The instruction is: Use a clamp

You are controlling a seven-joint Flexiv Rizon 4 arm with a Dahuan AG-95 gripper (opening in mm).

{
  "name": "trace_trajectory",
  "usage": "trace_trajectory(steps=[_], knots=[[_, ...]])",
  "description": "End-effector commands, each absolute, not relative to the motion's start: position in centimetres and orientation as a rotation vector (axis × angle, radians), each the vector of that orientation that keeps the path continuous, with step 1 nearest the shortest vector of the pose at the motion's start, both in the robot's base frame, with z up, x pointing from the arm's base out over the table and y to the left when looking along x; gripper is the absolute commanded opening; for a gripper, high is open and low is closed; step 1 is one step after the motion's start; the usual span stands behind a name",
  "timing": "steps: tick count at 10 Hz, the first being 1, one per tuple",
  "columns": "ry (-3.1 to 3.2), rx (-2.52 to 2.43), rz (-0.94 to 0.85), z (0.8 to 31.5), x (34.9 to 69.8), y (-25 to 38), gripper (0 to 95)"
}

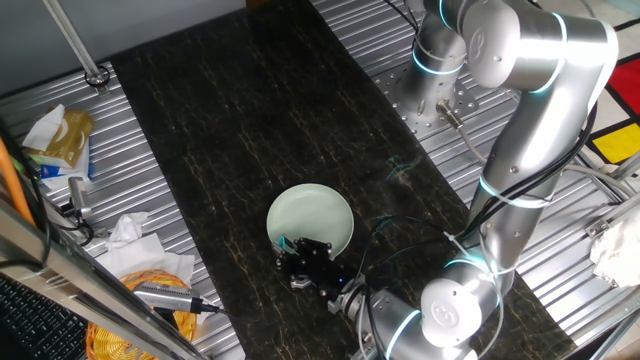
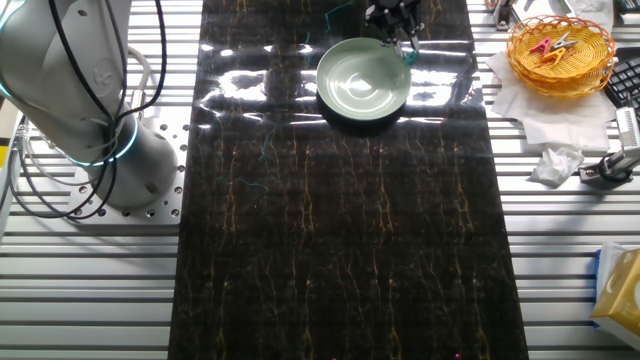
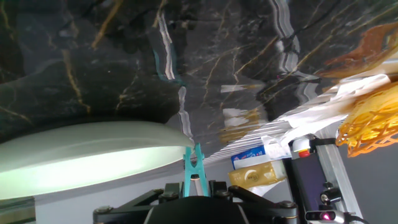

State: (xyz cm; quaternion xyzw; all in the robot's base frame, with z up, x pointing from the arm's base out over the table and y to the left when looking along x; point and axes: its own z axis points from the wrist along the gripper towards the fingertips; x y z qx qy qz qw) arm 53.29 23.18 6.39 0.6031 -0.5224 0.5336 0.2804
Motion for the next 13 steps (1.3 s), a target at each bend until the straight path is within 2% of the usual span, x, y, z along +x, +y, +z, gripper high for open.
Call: trace_trajectory(steps=[1, 4, 5, 13], knots=[[-1.401, 1.617, 1.429, 5.24, 53.64, 22.42, 19.0], [-1.405, 1.611, 1.434, 5.28, 53.67, 22.48, 19.0], [-1.402, 1.606, 1.436, 5.29, 53.68, 22.5, 38.0], [-1.389, 1.601, 1.422, 5.87, 54.06, 23.31, 38.0]])
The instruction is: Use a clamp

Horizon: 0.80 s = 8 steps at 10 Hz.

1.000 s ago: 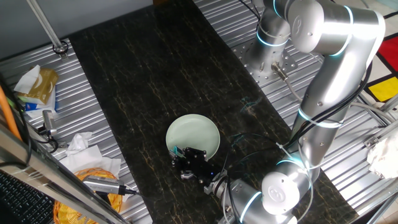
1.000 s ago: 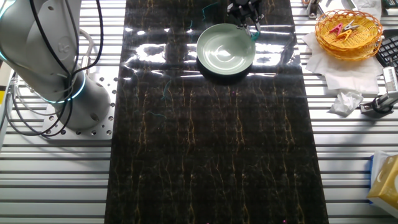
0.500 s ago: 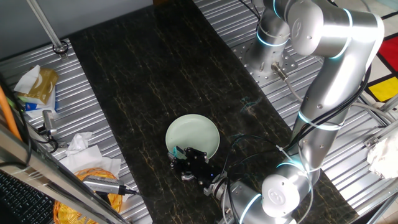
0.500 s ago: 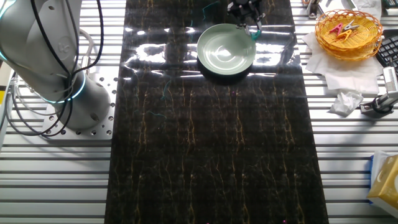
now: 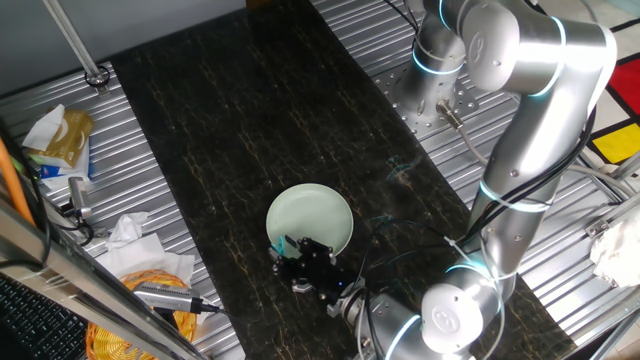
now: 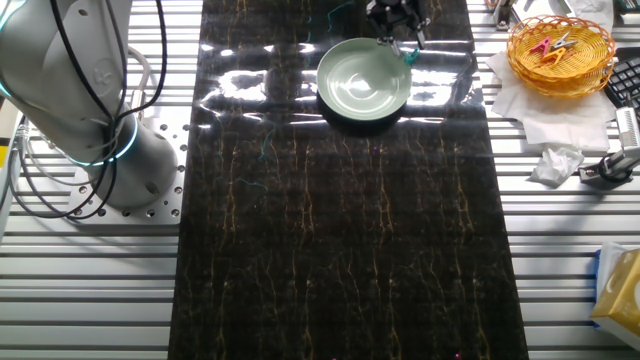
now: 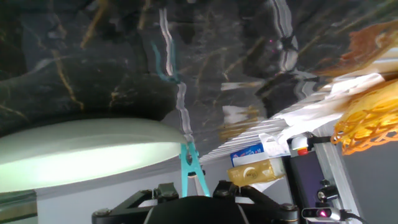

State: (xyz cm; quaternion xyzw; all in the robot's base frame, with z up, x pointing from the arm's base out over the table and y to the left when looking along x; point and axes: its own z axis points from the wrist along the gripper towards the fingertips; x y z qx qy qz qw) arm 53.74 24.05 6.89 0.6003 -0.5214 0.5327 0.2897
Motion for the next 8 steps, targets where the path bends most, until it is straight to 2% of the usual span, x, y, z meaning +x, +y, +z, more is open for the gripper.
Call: trace_trajectory(steps=[1, 8], knots=[[-1.387, 1.603, 1.421, 5.9, 54.1, 23.3, 38.0], [-1.417, 1.629, 1.4, 9.0, 51.7, 23.5, 38.0]])
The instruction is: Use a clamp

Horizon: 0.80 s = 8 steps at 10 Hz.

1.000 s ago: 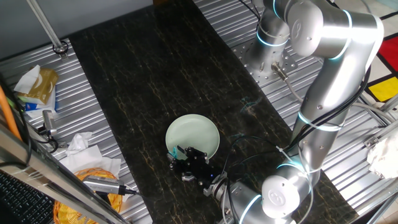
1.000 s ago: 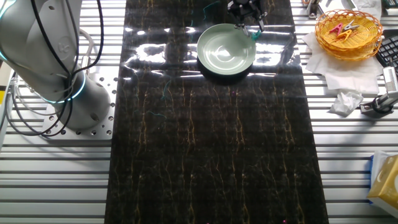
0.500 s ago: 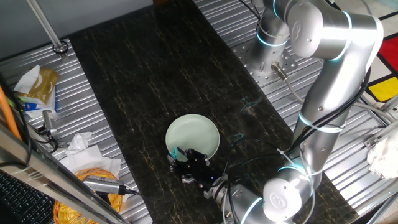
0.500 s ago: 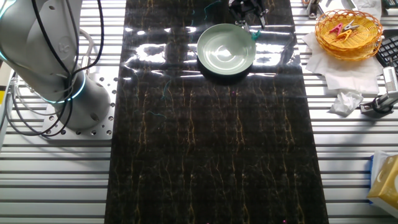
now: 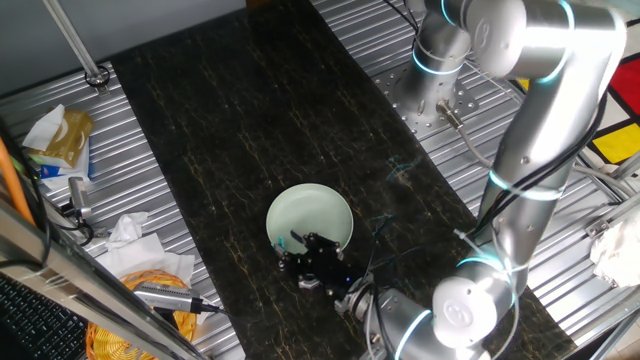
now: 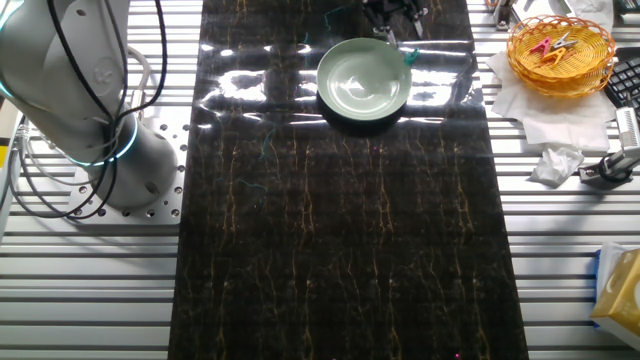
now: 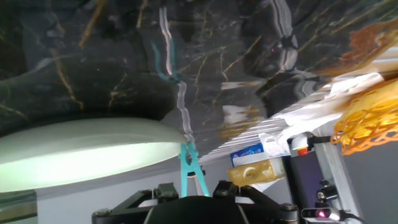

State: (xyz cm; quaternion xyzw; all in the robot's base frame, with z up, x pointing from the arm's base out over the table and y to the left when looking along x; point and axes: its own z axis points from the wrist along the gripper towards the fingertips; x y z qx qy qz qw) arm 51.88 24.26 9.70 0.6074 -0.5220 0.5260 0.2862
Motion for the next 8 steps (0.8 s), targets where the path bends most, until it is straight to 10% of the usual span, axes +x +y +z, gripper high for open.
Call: trace_trajectory(steps=[1, 8], knots=[[-1.436, 1.644, 1.384, 9.6, 51.4, 23.3, 38.0], [-2.041, 1.647, 1.072, 14.1, 49.7, 18.5, 38.0]])
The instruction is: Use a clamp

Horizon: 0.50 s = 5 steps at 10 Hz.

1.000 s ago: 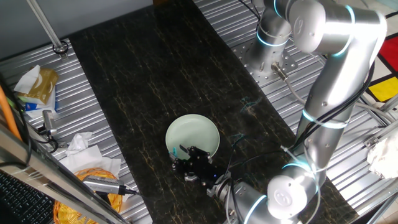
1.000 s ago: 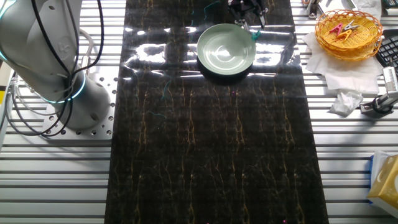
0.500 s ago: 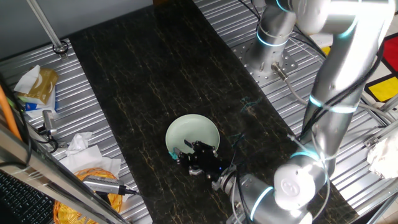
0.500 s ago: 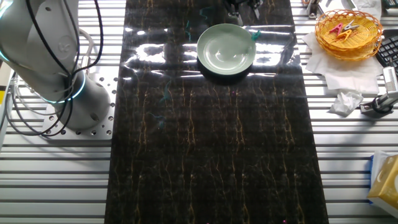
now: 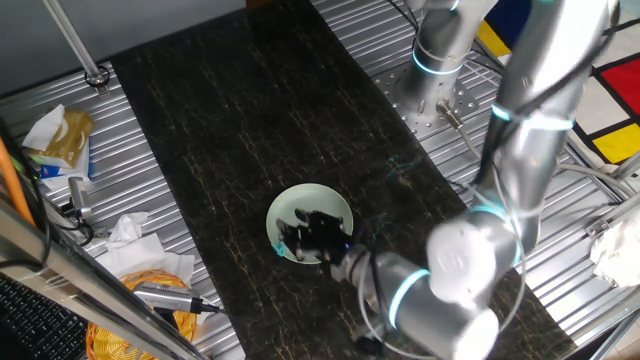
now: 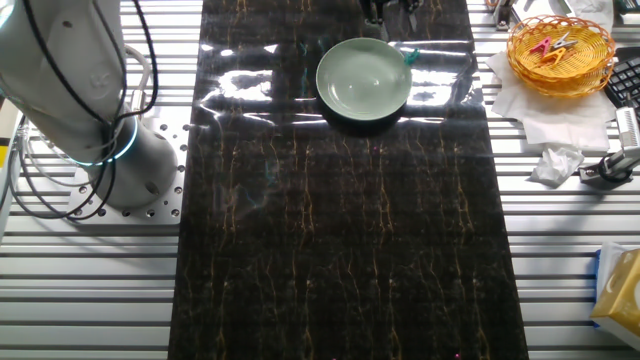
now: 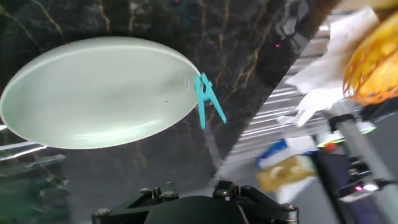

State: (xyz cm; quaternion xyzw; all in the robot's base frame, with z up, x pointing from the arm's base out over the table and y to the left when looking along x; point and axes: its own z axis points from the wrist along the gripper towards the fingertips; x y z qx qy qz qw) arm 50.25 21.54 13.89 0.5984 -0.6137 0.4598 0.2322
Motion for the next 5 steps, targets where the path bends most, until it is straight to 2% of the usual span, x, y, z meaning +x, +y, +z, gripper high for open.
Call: trace_trajectory(steps=[1, 2, 4, 5], knots=[[-2.129, 1.647, 1.026, 14.7, 49.3, 17.5, 38.0], [-2.2, 1.61, 0.992, 15.5, 48.7, 16.4, 19.0], [-2.437, 1.429, 0.863, 17.2, 47.3, 14.1, 19.0], [-2.49, 1.386, 0.835, 17.4, 47.0, 13.7, 0.0]])
